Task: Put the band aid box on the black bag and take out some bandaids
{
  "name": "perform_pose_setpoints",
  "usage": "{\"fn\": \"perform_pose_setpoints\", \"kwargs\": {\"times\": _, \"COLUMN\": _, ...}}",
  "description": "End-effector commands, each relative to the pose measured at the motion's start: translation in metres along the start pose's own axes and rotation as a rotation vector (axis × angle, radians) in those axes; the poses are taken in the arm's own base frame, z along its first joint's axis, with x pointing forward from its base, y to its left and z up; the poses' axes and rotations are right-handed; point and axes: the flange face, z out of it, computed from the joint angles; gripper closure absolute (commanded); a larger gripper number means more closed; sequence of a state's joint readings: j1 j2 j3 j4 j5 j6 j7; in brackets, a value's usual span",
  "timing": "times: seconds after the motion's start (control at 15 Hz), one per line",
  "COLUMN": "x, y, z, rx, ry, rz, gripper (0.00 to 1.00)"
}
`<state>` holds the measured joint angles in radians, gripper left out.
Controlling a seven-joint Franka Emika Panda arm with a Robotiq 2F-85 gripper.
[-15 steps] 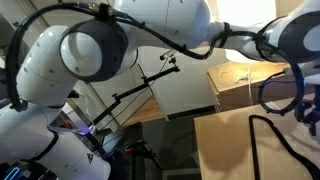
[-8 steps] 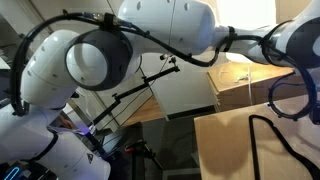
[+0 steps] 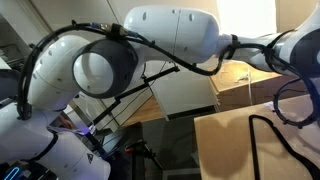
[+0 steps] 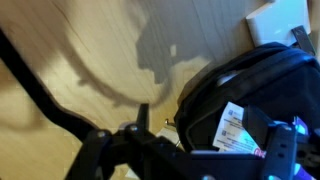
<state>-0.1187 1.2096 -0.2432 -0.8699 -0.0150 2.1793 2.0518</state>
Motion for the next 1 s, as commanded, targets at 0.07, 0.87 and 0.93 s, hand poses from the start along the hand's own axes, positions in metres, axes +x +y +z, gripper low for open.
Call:
{"fn": "perform_pose_setpoints", "kwargs": {"times": 0.07, "x": -0.0005, "y": -0.0068, "z": 0.0022, "rx": 0.044, "ry": 0.015, "rz": 0.028, "gripper": 0.44}}
{"fn": "perform_pose_setpoints", "kwargs": {"times": 0.87, "x": -0.0013, "y": -0.0116, "z": -0.006, "rx": 0.062, "ry": 0.002, "rz": 0.029, "gripper": 1.0}}
{"fn": "perform_pose_setpoints", "kwargs": {"times": 0.93, "x": -0.0016, "y": -0.0115, "z": -0.0063, "rx": 0.061, "ry": 0.001, "rz": 0.03, "gripper": 1.0}}
